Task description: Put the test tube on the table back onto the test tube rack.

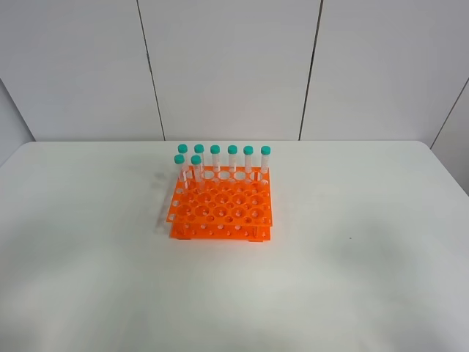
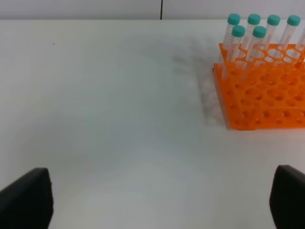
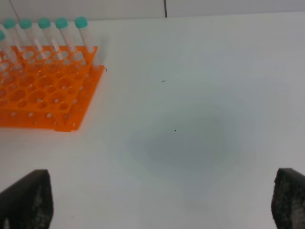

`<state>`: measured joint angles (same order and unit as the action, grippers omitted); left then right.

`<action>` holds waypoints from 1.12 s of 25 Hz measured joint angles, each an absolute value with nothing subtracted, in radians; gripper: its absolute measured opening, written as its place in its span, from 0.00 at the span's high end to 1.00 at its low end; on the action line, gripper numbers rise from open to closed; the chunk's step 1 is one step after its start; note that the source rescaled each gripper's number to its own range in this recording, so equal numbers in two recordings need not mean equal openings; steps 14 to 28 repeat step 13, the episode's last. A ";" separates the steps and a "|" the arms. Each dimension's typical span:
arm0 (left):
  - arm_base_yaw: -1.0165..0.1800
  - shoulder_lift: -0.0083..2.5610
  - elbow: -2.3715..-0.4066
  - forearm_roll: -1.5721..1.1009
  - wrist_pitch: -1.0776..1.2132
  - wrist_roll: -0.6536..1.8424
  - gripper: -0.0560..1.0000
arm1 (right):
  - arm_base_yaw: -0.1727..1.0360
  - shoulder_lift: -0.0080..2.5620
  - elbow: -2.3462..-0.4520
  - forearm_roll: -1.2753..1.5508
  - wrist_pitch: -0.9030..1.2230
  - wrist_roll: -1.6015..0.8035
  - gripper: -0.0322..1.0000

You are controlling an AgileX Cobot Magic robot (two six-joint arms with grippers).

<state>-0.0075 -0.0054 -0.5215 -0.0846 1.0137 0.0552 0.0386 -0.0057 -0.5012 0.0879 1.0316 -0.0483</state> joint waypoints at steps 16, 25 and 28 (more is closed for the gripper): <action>-0.007 -0.007 -0.494 -0.085 1.059 0.055 0.00 | 0.039 -0.006 -0.501 0.088 1.032 -0.048 0.00; -0.007 -0.007 -0.494 -0.085 1.059 0.055 0.00 | 0.039 -0.006 -0.501 0.088 1.032 -0.048 0.00; -0.007 -0.007 -0.494 -0.085 1.059 0.055 0.00 | 0.039 -0.006 -0.501 0.088 1.032 -0.048 0.00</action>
